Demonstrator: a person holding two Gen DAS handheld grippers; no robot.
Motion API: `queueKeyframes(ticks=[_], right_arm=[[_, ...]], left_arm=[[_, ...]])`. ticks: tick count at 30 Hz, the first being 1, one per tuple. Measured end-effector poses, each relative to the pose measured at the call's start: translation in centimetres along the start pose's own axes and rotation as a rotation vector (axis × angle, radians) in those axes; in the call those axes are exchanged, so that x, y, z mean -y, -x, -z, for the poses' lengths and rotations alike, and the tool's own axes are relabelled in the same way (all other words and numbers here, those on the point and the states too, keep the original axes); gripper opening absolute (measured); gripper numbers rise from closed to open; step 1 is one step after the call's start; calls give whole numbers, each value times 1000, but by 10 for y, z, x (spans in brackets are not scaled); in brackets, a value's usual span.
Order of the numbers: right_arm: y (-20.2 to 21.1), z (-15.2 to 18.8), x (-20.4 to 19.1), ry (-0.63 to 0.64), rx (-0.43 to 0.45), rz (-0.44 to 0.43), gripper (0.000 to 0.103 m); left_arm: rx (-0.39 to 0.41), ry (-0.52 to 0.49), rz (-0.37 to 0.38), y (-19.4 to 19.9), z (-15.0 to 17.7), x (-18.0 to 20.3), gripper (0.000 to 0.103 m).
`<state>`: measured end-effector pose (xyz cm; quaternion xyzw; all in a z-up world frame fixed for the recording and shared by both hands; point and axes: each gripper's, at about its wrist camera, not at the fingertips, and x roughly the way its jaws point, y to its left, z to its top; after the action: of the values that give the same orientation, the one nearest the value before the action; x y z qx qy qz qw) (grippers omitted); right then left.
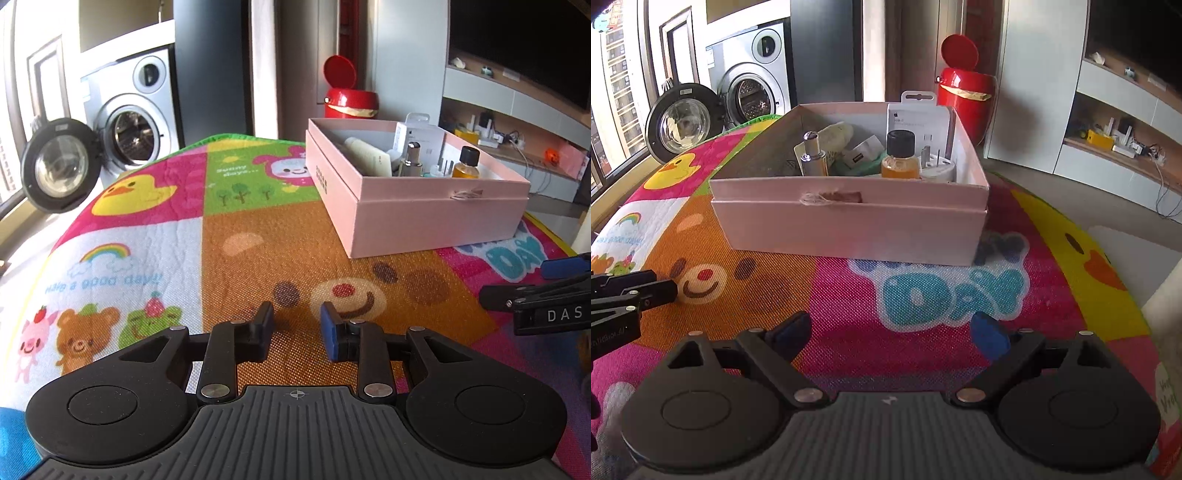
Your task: Organize rigid objects
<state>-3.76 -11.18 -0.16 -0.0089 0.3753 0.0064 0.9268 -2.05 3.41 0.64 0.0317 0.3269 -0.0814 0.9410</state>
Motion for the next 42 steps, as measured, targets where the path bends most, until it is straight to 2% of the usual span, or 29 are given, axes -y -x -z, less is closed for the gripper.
queueKeyframes(ticks=[2, 5, 7, 8, 9, 10, 11, 15, 20, 42], right_arm=[[-1, 4, 0, -11, 14, 27, 103], [-2, 4, 4, -29, 3, 17, 103], [-4, 2, 4, -31, 6, 21, 103], [-5, 2, 5, -33, 10, 22, 103], [-6, 1, 5, -30, 15, 23, 103], [-7, 1, 5, -27, 24, 24, 103], [-8, 1, 5, -33, 35, 25, 103], [-8, 5, 5, -50, 68, 30, 103], [-8, 6, 5, -54, 81, 29, 103], [-8, 8, 6, -58, 85, 26, 103]], left_arm=[[25, -8, -4, 0, 2, 6, 36], [24, 4, 10, -2, 0, 10, 36], [20, 37, 38, -4, -1, 12, 47], [20, 33, 48, -4, -1, 16, 57], [18, 19, 43, -5, -1, 20, 63], [16, -6, 30, -6, -2, 26, 64], [16, -17, 20, -7, -2, 30, 64], [28, 63, 11, -11, -4, 28, 65], [24, 17, -29, -13, -4, 37, 66], [26, 39, -17, -14, -4, 35, 67]])
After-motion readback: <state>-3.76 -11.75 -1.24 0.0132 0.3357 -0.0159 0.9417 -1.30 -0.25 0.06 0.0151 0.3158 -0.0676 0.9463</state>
